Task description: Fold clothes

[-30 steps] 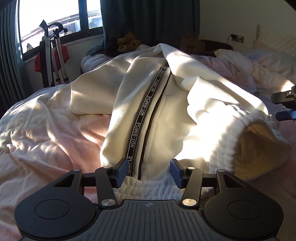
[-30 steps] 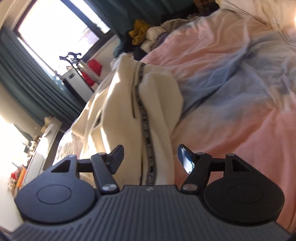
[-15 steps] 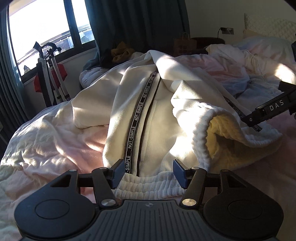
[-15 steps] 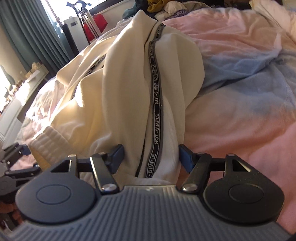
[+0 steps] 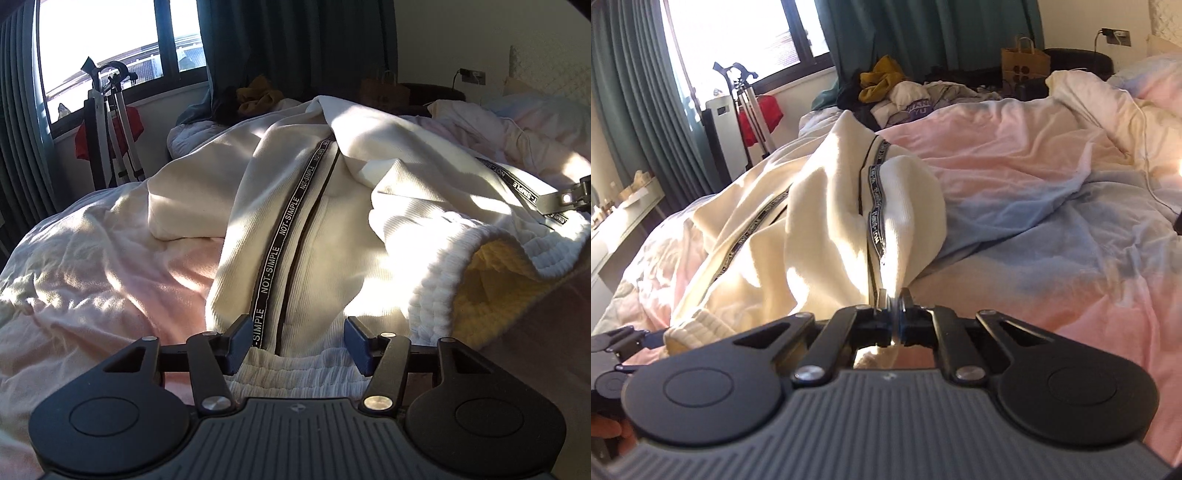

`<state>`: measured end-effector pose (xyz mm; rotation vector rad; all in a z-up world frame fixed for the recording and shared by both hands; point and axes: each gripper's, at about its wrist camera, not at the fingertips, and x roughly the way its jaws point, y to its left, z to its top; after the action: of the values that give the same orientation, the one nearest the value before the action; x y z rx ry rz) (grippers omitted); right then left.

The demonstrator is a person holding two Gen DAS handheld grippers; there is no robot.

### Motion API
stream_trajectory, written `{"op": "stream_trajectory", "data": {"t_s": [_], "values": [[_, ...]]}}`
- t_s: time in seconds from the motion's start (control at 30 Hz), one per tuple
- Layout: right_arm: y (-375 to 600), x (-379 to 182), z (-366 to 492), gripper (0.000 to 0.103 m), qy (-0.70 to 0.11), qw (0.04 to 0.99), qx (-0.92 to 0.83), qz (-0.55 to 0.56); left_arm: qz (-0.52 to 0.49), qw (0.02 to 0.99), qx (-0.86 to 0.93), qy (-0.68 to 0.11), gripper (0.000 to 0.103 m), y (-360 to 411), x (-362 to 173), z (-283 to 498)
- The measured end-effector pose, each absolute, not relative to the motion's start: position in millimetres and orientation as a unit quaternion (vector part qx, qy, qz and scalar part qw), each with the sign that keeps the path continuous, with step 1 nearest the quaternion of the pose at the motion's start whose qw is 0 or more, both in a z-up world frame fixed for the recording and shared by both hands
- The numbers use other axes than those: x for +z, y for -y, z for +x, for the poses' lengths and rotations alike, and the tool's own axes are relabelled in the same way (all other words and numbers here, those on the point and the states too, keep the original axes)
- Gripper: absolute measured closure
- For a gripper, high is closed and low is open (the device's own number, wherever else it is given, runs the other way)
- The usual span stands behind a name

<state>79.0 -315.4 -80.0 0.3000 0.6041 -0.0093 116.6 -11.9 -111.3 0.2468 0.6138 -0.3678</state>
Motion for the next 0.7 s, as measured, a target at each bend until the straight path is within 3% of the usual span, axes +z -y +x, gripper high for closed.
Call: {"op": "stream_trajectory", "data": {"t_s": [0.23, 0.6, 0.7], "values": [[339, -95, 82, 0.096, -0.330, 0.924, -0.051, 0.184, 0.103, 0.935, -0.156, -0.301, 0.049, 3, -105, 117], [330, -107, 92, 0.096, -0.349, 0.919, -0.025, 0.183, 0.112, 0.928, -0.147, -0.324, 0.047, 10, -136, 143], [331, -107, 92, 0.096, -0.348, 0.917, -0.013, 0.196, 0.114, 0.932, -0.137, -0.314, 0.055, 14, -139, 140]]}}
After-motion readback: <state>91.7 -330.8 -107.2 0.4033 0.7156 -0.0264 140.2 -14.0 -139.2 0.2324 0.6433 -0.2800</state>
